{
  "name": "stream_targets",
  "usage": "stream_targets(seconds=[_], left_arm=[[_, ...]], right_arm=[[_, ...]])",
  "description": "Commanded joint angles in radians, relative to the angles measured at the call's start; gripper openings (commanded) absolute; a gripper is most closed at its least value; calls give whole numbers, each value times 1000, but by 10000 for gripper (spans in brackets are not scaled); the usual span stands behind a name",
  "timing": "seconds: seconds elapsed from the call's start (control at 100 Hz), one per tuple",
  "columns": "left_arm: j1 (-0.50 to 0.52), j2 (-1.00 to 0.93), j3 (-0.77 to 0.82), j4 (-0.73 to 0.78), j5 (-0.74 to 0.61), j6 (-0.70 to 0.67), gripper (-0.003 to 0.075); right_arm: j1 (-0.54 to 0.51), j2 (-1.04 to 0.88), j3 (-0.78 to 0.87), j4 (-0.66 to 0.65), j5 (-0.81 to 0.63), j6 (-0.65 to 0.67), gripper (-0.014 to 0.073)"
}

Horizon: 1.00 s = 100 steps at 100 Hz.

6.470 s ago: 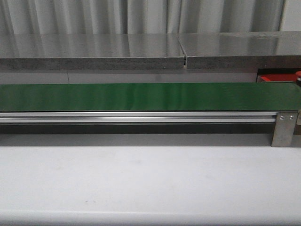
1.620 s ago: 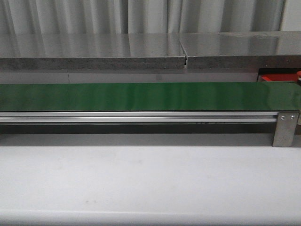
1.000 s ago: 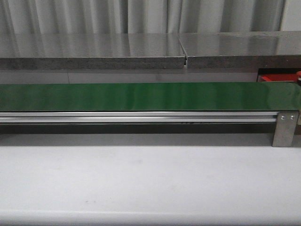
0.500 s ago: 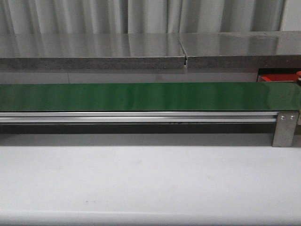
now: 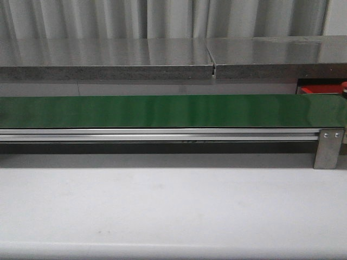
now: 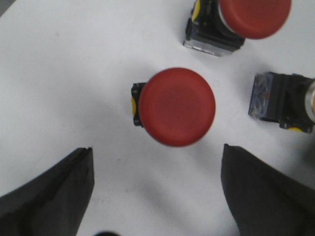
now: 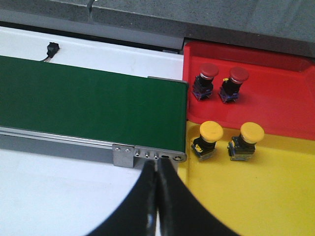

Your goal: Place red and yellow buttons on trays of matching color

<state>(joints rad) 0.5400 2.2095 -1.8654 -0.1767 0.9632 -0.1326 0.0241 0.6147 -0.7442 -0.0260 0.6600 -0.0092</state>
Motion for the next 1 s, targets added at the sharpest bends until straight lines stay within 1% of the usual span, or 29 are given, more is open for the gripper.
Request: stream_targets(seconds=[0.0,0.12,0.35,0.42,0.57,0.64,0.71,0.8,0.9,0.99], left_arm=[[-2,-49,-31,-16,-92,0,533],[-9,-23,-31,-18,-152,0,533],[-14,16,-31,-37,-186,0,522],[-14,16,-31,-37,-198,0,474],[-14,16,-31,-37,-214,0,305],[-14,16,-31,-37,-216,0,238],[-14,16,-31,-37,-223,0,187],[-14,14,-31,-37,-222,0,154],[-14,-4,-31,-37,-222,3,153],[-14,-32,-31,-37,-216,32,153]], right_arm=[[3,-3,-26,-14,-71,-1,-118],[3,-3,-26,-14,-70,-1,-118],[3,-3,-26,-14,-70,-1,-118],[3,-3,-26,-14,-70,-1,-118],[3,-3,-26,-14,-70,-1,-118],[3,-3,-26,-14,-70,-1,-118],[3,-3,-26,-14,-70,-1,-118],[3,-3,-26,-14,-70,-1,-118],[3,-3,-26,-14,-70,-1,-118],[3,-3,-26,-14,-70,-1,-118]])
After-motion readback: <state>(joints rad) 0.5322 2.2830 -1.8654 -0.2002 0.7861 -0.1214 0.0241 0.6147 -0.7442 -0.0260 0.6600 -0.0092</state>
